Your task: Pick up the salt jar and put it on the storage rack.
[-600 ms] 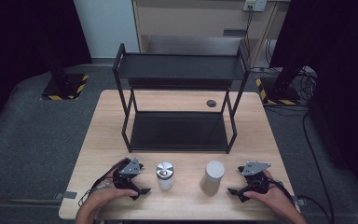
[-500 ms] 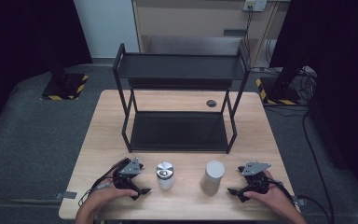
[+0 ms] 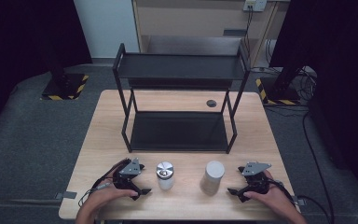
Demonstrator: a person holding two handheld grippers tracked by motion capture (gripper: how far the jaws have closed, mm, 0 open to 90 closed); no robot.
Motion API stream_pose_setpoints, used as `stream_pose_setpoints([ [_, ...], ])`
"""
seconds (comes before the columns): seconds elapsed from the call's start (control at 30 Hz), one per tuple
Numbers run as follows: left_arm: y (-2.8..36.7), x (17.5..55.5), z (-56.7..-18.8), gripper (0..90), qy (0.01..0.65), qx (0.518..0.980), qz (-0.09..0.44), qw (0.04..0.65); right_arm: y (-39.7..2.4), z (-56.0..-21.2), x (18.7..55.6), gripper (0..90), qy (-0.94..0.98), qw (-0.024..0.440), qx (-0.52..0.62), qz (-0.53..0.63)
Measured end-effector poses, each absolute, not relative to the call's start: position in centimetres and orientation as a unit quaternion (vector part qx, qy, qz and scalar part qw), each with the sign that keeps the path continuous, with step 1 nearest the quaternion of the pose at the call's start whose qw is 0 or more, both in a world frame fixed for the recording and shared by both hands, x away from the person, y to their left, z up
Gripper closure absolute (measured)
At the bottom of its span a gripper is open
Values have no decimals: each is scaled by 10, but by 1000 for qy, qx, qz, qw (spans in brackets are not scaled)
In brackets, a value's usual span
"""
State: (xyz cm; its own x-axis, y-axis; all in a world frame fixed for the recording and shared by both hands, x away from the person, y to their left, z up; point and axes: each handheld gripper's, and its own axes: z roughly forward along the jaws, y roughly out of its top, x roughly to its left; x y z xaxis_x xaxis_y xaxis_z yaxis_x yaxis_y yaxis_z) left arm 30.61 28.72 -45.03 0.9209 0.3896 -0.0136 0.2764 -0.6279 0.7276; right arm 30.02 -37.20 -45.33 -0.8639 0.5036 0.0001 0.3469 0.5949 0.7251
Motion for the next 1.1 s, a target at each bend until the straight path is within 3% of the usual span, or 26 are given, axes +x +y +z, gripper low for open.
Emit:
stream_pose_setpoints([
  [1.1, 267, 304, -433, 11, 139, 893, 81, 421, -372, -453, 300, 18, 887, 103, 240, 381],
])
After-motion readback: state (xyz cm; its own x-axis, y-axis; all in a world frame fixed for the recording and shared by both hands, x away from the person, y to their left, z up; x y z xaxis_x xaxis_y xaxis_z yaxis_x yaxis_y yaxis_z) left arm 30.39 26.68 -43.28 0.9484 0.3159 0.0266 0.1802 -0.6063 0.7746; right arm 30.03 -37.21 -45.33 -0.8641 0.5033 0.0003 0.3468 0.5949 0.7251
